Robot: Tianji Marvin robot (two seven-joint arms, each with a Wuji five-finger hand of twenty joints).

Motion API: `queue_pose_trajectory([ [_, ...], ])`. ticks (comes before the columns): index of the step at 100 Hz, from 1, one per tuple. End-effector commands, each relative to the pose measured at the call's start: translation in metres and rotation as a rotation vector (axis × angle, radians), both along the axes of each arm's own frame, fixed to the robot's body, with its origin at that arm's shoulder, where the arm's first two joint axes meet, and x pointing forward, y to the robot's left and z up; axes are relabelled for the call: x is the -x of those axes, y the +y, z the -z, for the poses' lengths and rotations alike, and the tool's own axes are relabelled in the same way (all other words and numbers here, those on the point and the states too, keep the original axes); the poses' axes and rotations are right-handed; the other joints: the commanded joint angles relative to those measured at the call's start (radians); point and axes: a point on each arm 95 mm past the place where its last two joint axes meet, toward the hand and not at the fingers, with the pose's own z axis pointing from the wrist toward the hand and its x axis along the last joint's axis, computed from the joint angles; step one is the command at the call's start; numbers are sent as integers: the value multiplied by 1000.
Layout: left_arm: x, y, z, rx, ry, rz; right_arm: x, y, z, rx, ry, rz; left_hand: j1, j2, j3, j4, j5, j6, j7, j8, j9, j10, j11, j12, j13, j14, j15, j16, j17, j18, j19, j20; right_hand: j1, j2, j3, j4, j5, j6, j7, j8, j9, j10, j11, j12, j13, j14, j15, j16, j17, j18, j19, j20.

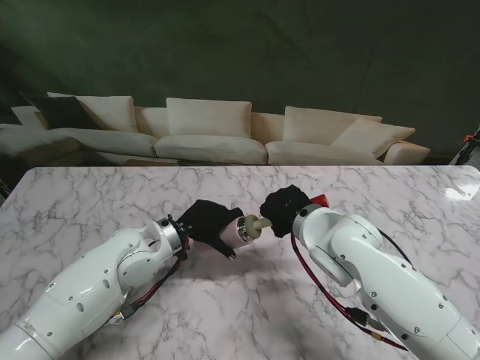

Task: Clean the thermos with cup brush

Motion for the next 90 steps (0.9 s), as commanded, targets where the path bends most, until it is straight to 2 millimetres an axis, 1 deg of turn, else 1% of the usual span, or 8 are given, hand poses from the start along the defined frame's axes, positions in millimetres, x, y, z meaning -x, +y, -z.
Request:
queue_pose_trajectory([
  [1,2,-22,-20,49,-36,46,5,10,7,-2,17,-17,402,273,370,41,41,-250,120,35,22,-53,28,7,104,-144,197,78,40,-208,36,10,50,37,24,29,-12,30,25,-9,72,-29,128,16,33,-67,426,91,87,-30,309,69],
  [21,1,-23,-21,46,-49,52,5,14,8,21,9,-20,409,279,359,41,42,-251,117,34,19,-55,29,7,103,-146,195,80,40,-209,33,9,49,45,12,30,-18,18,20,-7,72,-37,120,14,33,-75,421,84,86,-35,295,61],
  [30,1,-24,-21,41,-49,58,5,15,8,33,-22,-31,410,279,356,41,41,-252,117,34,19,-56,29,7,103,-146,194,81,40,-209,33,9,32,70,-22,29,-35,-49,13,5,71,-70,76,3,36,-94,382,47,78,-39,231,23],
  [38,0,-24,-19,31,-39,61,6,14,7,66,-89,-54,411,279,355,42,41,-251,117,34,18,-54,29,7,103,-144,194,81,39,-208,32,9,15,118,-79,34,-90,-141,-13,24,68,-85,-95,-48,38,-89,222,-48,-34,-46,109,-21],
  [47,-1,-23,-16,18,-29,60,12,13,4,118,-130,-63,413,280,354,43,41,-251,117,34,17,-54,29,6,103,-143,196,83,38,-203,33,9,-63,147,-132,67,-231,-191,-88,41,-157,-67,-294,-45,34,-61,-199,-251,-250,-94,-56,-19],
  [55,-2,-23,-14,11,-23,58,16,12,1,150,-158,-82,414,280,353,44,41,-250,116,34,18,-52,30,7,103,-142,197,84,37,-202,34,10,-162,162,-141,109,-278,-194,-202,106,-323,-57,-405,-84,-95,-58,-462,-273,-352,-146,-146,-13],
  [68,-2,-23,-12,6,-18,59,22,12,-2,191,-190,-105,415,280,352,45,41,-250,117,35,18,-51,32,7,104,-142,200,87,37,-200,37,12,-256,170,-186,179,-294,-200,-331,215,-512,-28,-513,-182,-292,-49,-678,-315,-518,-163,-290,-23],
  [90,-2,-22,-11,-4,-9,53,27,12,-6,218,-236,-145,417,283,350,45,39,-250,115,34,13,-51,32,7,101,-141,201,89,36,-199,38,13,-388,105,-300,175,-410,-166,-443,265,-815,58,-644,-363,-609,-1,-930,-497,-771,-102,-536,-104],
])
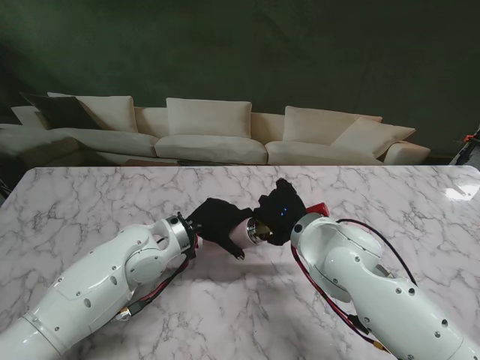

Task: Clean the thermos with cup brush

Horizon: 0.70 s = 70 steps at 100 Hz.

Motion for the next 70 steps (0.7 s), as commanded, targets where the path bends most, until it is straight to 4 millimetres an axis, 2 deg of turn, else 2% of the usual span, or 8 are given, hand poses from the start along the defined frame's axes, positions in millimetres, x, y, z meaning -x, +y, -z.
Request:
queue_pose_trajectory([
  [1,-2,-2,-4,-5,4,-1,5,4,-2,-8,-23,-41,417,283,350,45,38,-246,117,35,12,-50,32,7,99,-140,201,82,34,-198,37,13,-64,10,-7,23,-66,-2,-38,19,-75,36,-48,-56,-74,41,-81,-67,-71,49,-76,-46],
  [15,-2,-1,-2,-11,11,-7,7,3,-4,-17,-69,-71,421,289,346,44,35,-245,116,35,7,-50,32,7,94,-139,198,82,27,-195,33,12,-109,-16,-15,20,-146,59,-97,-9,-191,63,-104,-162,-178,66,-229,-189,-165,70,-161,-135],
  [36,-2,1,-3,-8,-2,-6,13,-4,-12,-47,-95,-73,425,287,341,44,36,-245,118,39,8,-48,40,14,95,-141,201,86,27,-196,36,14,-125,-46,-17,17,-222,137,-148,-45,-296,97,-150,-222,-248,90,-314,-260,-218,82,-210,-196],
  [57,-3,5,-5,-1,-27,-1,20,-21,-26,-69,-134,-97,424,286,341,47,33,-246,121,41,5,-49,46,24,93,-141,212,94,24,-196,42,19,-96,-96,-9,18,-236,131,-148,-56,-335,94,-165,-236,-270,85,-342,-295,-232,80,-228,-233],
  [64,-2,6,-7,3,-32,-1,23,-29,-30,-70,-136,-78,424,288,342,47,32,-245,121,40,3,-49,45,25,90,-140,212,94,21,-193,41,19,-82,-82,-6,19,-239,131,-145,-57,-342,96,-168,-238,-271,92,-344,-299,-232,79,-230,-239],
  [70,-1,7,-8,8,-36,-2,26,-36,-32,-72,-134,-63,423,290,338,46,34,-232,96,15,3,-61,43,23,85,-139,209,94,16,-190,37,19,-44,-39,-51,14,-250,130,-139,-67,-340,97,-166,-241,-267,94,-341,-310,-228,79,-225,-262],
])
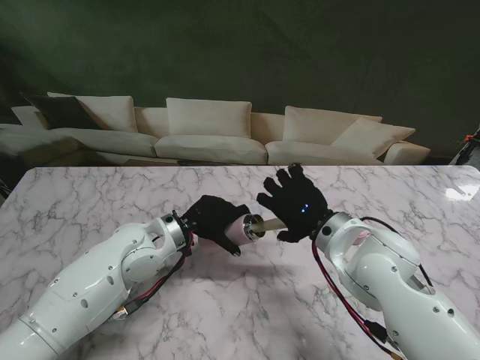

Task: Clean the thermos with cup brush

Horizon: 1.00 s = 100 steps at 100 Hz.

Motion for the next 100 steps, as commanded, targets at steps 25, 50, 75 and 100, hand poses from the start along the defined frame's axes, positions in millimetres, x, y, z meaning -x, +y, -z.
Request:
queue_pose_trajectory([
  [25,2,0,-7,1,-20,16,11,-26,-3,28,18,58,425,295,326,42,53,-225,38,-64,3,-66,31,8,81,-137,204,77,12,-187,32,20,67,61,107,-9,-10,31,62,-55,37,18,5,-2,114,-19,28,0,116,-16,64,-38],
  [50,3,-2,-8,-8,-23,27,6,-27,6,8,101,60,425,296,325,43,55,-229,39,-72,4,-68,28,1,82,-136,206,78,13,-185,35,21,132,60,243,-28,54,-57,159,-65,203,-63,68,32,362,-120,170,128,417,-151,261,80],
  [75,4,-5,-9,-14,-21,31,-1,-20,14,-35,143,44,424,297,324,44,55,-234,42,-75,3,-70,29,-1,81,-134,209,80,13,-182,37,22,325,170,231,-91,162,-141,302,-125,453,-151,170,148,547,-165,349,285,579,-238,410,125],
  [100,2,-5,-5,-25,-8,23,-5,-12,18,-103,139,32,425,299,324,44,54,-240,48,-76,1,-72,28,-3,81,-134,210,79,12,-182,37,22,513,163,169,-134,343,-212,513,-205,791,-203,291,361,757,-155,747,465,756,-242,676,185],
])
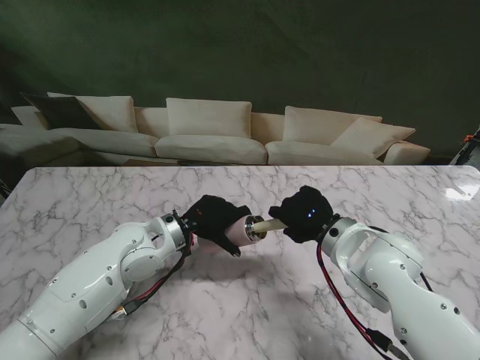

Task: Clean the thermos with cup brush

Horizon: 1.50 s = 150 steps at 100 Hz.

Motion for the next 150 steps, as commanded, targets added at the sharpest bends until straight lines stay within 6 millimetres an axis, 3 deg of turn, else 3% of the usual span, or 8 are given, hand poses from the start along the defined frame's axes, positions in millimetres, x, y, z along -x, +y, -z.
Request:
queue_pose_trajectory([
  [1,0,-4,-1,-6,7,6,-3,2,0,-3,6,0,425,290,323,57,52,-231,69,7,1,-65,28,-1,81,-134,210,70,13,-182,37,22,168,89,90,-2,78,-111,91,-16,57,-7,56,32,61,6,87,36,103,-31,166,37],
  [16,0,-7,-1,-1,10,10,-5,8,4,-2,39,-2,426,291,323,57,51,-232,71,5,0,-65,29,-1,81,-135,211,70,12,-183,37,22,164,80,106,-6,109,-47,102,-30,138,-2,144,86,140,-18,222,58,195,-42,266,40],
  [35,-1,-4,0,-7,13,4,-5,7,4,-7,43,7,423,288,321,58,56,-236,72,-2,3,-68,26,-8,80,-137,211,70,12,-183,37,22,162,60,135,-10,142,-44,120,-29,177,-5,167,105,145,-33,312,62,242,-46,303,20],
  [66,-2,-1,-1,-9,6,-4,4,-6,-8,-47,14,37,423,288,322,59,61,-234,73,-13,5,-69,19,-21,80,-135,210,68,13,-181,37,21,164,54,150,-13,156,-19,123,-25,199,6,169,115,144,-28,352,64,259,-27,322,14],
  [83,0,-7,-1,-6,6,12,-1,0,0,-53,36,29,423,289,323,59,60,-235,75,-16,6,-69,18,-25,80,-134,211,68,13,-180,37,21,166,50,153,-13,160,-11,122,-26,201,21,167,118,142,-25,361,63,261,-18,327,11],
  [104,1,-11,0,-5,14,18,-8,7,8,-53,65,18,420,285,324,58,66,-237,77,-23,10,-69,17,-32,82,-137,205,62,15,-187,34,18,164,50,156,-14,160,-6,122,-25,208,5,164,120,142,-28,362,61,263,-16,326,8],
  [134,-1,-2,-1,-7,6,1,6,-6,-9,-98,-12,42,419,282,328,59,70,-236,79,-31,13,-68,14,-37,85,-135,201,58,16,-186,32,16,165,46,162,-15,165,1,121,-27,208,22,158,121,141,-19,360,57,263,-9,327,4],
  [150,-1,-2,-1,-7,4,6,7,-7,-7,-101,-13,48,417,280,329,58,73,-237,82,-33,14,-68,15,-37,85,-135,202,57,17,-183,32,15,167,46,164,-15,165,11,118,-30,207,22,151,119,140,-13,356,54,258,2,325,2],
])
